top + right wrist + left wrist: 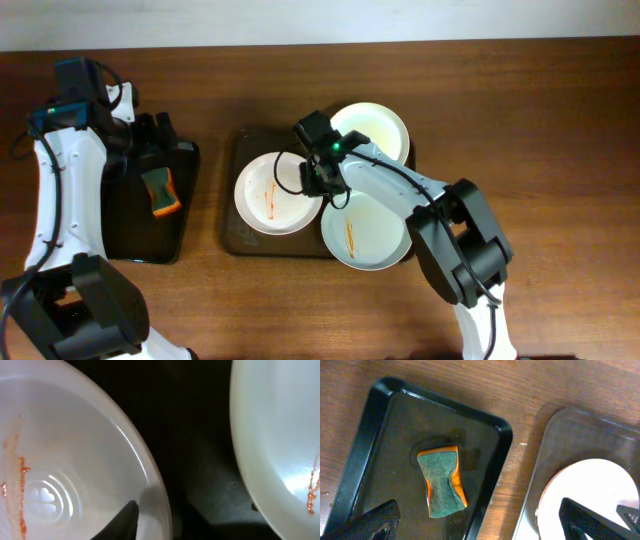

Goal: Clean dirty plates on tray and stack at the side
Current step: 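Grasp the green-and-orange sponge from the black tray with the left gripper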

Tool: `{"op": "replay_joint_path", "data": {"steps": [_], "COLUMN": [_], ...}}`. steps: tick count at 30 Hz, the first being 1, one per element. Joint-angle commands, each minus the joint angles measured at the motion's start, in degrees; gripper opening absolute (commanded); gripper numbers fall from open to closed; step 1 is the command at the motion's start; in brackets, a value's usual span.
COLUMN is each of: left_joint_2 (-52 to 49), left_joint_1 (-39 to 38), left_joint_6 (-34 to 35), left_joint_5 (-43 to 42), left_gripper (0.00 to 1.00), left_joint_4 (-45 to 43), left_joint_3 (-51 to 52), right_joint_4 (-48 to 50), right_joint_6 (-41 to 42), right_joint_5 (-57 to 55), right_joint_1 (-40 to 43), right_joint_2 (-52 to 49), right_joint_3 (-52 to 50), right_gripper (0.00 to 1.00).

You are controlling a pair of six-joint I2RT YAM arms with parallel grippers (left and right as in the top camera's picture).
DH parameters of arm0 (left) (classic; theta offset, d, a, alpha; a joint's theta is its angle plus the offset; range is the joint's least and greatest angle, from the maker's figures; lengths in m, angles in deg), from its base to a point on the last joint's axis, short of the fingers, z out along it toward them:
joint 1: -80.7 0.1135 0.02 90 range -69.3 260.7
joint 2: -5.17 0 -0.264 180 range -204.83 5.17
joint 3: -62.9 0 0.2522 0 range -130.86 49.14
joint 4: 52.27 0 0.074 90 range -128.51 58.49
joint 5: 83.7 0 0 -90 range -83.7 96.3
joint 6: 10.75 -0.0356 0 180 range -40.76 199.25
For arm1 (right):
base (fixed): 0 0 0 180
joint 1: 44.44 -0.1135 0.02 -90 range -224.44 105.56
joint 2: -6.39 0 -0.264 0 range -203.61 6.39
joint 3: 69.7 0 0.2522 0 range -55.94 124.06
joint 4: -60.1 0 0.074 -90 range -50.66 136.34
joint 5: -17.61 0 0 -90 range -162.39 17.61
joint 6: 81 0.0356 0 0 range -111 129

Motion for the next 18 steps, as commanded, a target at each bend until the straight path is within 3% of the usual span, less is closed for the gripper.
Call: {"op": "replay_joint_path", "data": {"steps": [1, 2, 5, 7, 11, 13, 16, 18], "left_joint_2": [-0.5, -0.9, -3.4, -4.9, -9.5, -12.9, -17.7, -19.8], "left_joint_1": [0.1, 0.1, 0.2, 0.1, 0.2, 0.2, 0.2, 0.2], "left_joint_6": [0.8, 0.8, 0.8, 0.8, 0.8, 0.8, 1.2, 4.4], "left_joint_5": [0.9, 0.8, 0.8, 0.8, 3.2, 3.2, 4.5, 9.2], "left_gripper": [0.99, 0.99, 0.98, 0.97, 0.96, 0.89, 0.58, 0.57], "left_joint_4": [2.8, 3.5, 5.3, 5.5, 3.9, 1.2, -0.5, -0.2], "left_joint_3": [-0.9, -0.9, -0.7, -0.7, -0.6, -0.6, -0.6, 0.0], "right_joint_4": [0.1, 1.6, 3.3, 2.4, 2.5, 2.5, 2.5, 2.5], "right_joint_6": [4.6, 4.7, 6.1, 6.1, 6.1, 6.1, 6.1, 6.1], "right_joint_5": [-0.3, -0.2, 1.0, 5.4, 5.1, 3.8, 3.7, 3.6], "right_joint_1": [-0.4, -0.5, -0.5, -0.7, -1.2, -1.2, -1.2, -1.2], "right_joint_2": [-1.9, -1.9, -2.9, -3.4, -3.5, -3.5, -3.5, -3.5], "right_joint_3": [0.1, 0.1, 0.0, 0.0, 0.0, 0.0, 0.0, 0.0], "right_gripper": [0.19, 0.04, 0.05, 0.12, 0.04, 0.04, 0.04, 0.04]}}
